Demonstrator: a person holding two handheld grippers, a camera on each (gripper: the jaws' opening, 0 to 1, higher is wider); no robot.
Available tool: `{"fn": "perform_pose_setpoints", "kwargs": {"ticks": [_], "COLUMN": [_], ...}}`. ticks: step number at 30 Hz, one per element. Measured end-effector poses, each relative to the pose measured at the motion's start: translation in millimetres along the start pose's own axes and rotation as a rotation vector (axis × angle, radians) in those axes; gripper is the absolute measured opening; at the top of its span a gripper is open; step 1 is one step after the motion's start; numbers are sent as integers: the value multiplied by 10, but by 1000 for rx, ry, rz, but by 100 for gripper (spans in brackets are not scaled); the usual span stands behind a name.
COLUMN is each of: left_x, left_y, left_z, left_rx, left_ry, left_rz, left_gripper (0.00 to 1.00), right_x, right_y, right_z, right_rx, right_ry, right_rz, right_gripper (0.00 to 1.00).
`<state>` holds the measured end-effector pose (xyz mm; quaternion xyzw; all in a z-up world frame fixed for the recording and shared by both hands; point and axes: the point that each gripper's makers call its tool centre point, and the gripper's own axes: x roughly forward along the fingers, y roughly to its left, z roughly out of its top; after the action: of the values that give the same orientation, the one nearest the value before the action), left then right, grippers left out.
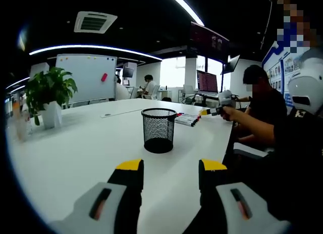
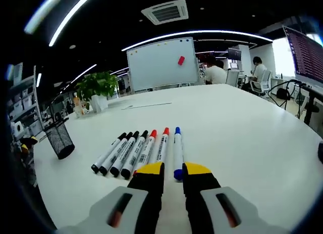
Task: Pick up the whiteboard markers from the pen holder and place them facing the whiteboard neatly
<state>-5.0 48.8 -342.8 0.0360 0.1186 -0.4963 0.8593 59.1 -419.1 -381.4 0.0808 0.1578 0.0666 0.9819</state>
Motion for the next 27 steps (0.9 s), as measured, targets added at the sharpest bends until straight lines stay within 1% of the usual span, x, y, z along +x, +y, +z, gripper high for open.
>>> {"fn": "perform_pose_setpoints", "kwargs": {"ticks": [1, 3, 5, 7, 11, 12, 13, 14, 17, 18, 20, 21, 22, 23, 25, 27], "left_x": [0, 1, -1, -4, -8, -7, -5, -3, -4, -9, -23, -29, -33, -33, -34, -25], "left_y": [-3, -6, -6, -2, 9, 12, 15, 18, 24, 35, 51, 51, 48, 49, 48, 57], "left_z": [0, 3, 5, 6, 8, 12, 11, 6, -1, 3, 14, 18, 21, 23, 50, 97], "left_rx": [0, -3, -1, -3, -9, -11, -14, -17, -21, -24, -30, -30, -26, -30, -37, -61], "left_ry": [0, -2, -2, -3, -5, -8, -9, -9, -9, -14, -21, -21, -21, -18, -30, -54], "left_rz": [-2, -3, -3, -2, 2, 1, 0, -1, 0, 5, 10, 10, 7, 7, 4, 9], "left_gripper": [45, 45, 45, 45, 45, 45, 45, 45, 45, 45, 46, 46, 46, 47, 47, 47], "right_x": [-8, -19, -25, -43, -86, -102, -125, -138, -164, -182, -204, -218, -227, -237, -239, -239], "right_y": [-6, 2, 16, 43, 75, 87, 99, 119, 188, 230, 290, 397, 432, 448, 526, 554], "right_z": [49, 85, 119, 146, 216, 232, 259, 271, 287, 301, 322, 366, 380, 379, 388, 389], "right_rx": [14, 28, 29, 23, -13, -33, -70, -99, -142, -160, -170, -195, -198, -190, -200, -202], "right_ry": [-20, -27, -37, -43, -62, -65, -71, -73, -77, -86, -99, -131, -142, -144, -148, -148], "right_rz": [10, 26, 32, 35, 29, 24, 9, 10, 11, 19, 35, 87, 102, 108, 147, 153], "right_gripper": [18, 21, 25, 25, 26, 27, 27, 28, 32, 32, 31, 31, 31, 31, 31, 31]}}
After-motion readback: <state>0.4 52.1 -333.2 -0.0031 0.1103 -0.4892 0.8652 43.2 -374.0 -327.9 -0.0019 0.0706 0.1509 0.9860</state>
